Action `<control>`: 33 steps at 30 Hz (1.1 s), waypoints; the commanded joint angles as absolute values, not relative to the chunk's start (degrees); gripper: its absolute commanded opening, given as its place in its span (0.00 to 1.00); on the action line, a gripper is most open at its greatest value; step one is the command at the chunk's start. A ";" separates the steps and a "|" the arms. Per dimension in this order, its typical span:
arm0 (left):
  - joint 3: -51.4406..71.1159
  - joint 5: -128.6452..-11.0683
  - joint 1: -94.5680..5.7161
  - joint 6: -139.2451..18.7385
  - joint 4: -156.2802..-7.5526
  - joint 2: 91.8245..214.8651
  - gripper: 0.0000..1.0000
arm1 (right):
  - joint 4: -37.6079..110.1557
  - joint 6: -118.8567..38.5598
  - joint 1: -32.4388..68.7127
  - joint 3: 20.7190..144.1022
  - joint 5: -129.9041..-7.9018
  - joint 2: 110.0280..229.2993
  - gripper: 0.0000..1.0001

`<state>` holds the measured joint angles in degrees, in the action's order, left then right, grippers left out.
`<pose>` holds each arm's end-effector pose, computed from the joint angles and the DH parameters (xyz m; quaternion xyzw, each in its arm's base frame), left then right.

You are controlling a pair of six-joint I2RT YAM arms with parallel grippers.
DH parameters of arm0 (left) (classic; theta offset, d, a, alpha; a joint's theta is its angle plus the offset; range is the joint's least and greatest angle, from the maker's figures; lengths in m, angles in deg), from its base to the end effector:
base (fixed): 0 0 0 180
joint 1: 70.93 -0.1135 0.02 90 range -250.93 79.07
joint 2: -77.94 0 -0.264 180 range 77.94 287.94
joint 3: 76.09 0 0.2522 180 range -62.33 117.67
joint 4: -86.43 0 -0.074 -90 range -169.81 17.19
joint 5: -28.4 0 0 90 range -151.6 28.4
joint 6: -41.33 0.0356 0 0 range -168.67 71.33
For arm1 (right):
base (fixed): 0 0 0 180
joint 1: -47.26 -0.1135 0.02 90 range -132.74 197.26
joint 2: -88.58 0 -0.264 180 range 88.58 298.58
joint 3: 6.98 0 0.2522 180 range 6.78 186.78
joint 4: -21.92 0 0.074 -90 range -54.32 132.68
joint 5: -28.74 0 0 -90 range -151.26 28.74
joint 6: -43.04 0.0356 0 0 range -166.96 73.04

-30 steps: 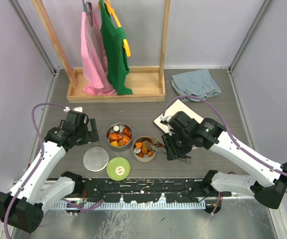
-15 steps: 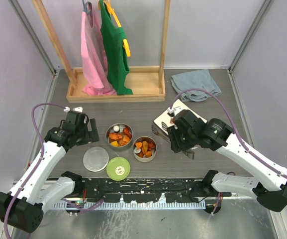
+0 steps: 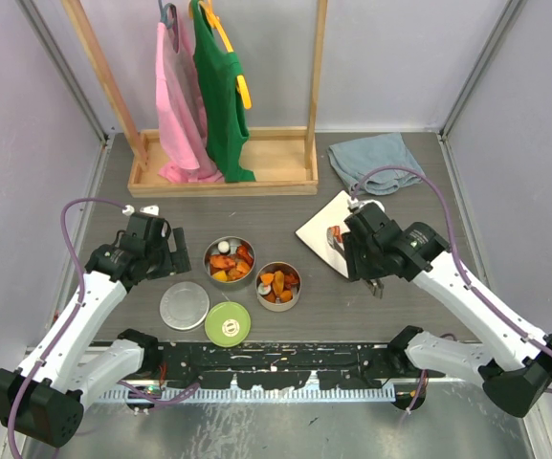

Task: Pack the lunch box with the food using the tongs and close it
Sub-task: Pick up the fake food from the plate.

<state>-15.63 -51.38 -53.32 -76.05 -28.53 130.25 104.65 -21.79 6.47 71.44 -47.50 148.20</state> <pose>0.1619 -0.0447 0.2668 -0.1066 0.9491 -0.0297 0.2949 0.1365 0.1066 0.3250 -0.1047 0.9619 0.0240 0.2514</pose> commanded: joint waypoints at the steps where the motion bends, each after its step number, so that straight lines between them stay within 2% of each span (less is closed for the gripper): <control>1: -14.66 -51.31 -53.47 -75.57 -29.25 129.59 0.98 | 101.89 -24.47 12.50 69.83 -49.87 146.65 0.54; 11: -14.53 -51.18 -53.51 -75.53 -29.28 129.47 0.98 | 96.23 -28.70 21.05 66.85 -53.79 150.10 0.54; 33: -14.56 -51.40 -53.45 -75.39 -29.44 129.66 0.98 | 91.60 -29.27 22.54 67.27 -53.29 159.52 0.46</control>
<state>-15.63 -51.38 -53.32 -76.05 -28.53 130.19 93.65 -28.46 22.27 66.17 -54.30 160.00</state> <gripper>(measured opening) 0.980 0.476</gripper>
